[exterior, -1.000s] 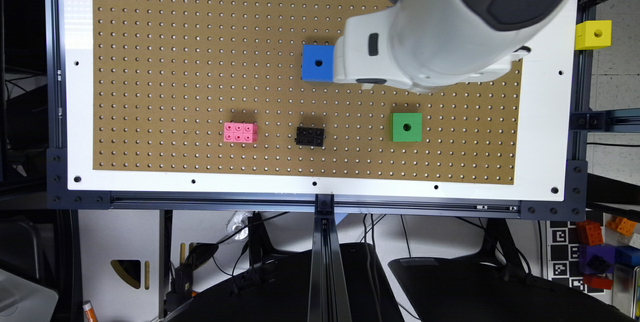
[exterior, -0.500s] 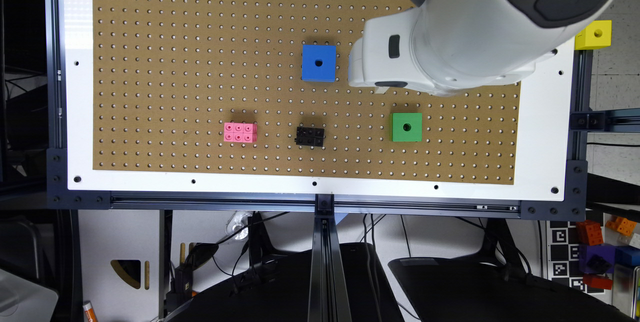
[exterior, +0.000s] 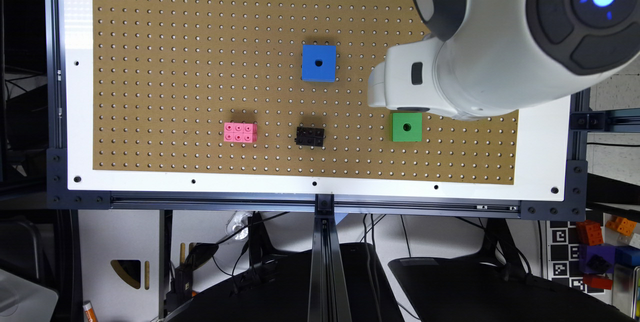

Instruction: Pick up green block.

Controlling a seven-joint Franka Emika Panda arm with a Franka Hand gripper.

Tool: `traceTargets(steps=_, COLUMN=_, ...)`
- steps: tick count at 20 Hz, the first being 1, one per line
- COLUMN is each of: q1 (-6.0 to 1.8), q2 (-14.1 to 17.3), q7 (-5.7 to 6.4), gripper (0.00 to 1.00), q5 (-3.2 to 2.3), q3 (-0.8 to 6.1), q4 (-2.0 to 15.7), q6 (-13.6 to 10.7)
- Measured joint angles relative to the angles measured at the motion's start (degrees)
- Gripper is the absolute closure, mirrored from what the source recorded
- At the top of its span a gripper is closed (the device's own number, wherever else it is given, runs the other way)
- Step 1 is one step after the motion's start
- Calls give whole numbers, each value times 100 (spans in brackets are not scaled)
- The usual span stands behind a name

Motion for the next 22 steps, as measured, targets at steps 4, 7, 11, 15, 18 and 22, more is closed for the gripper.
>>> traceTargets(steps=4, q1=-1, q2=338, q7=6, gripper=0, q5=-54, q3=-2, q4=2, q6=191)
traceTargets(steps=7, q1=-1, q2=513, q7=15, gripper=0, q5=-90, q3=-3, q4=19, q6=333)
traceTargets(steps=11, q1=-1, q2=699, q7=16, gripper=0, q5=-108, q3=-7, q4=19, q6=438)
traceTargets(steps=15, q1=1, q2=1080, q7=23, gripper=0, q5=-174, q3=-22, q4=84, q6=807)
traceTargets(steps=18, q1=44, q2=1328, q7=63, gripper=0, q5=-209, q3=-21, q4=521, q6=731)
traceTargets(steps=22, q1=85, q2=1584, q7=99, gripper=0, q5=-248, q3=-25, q4=901, q6=603)
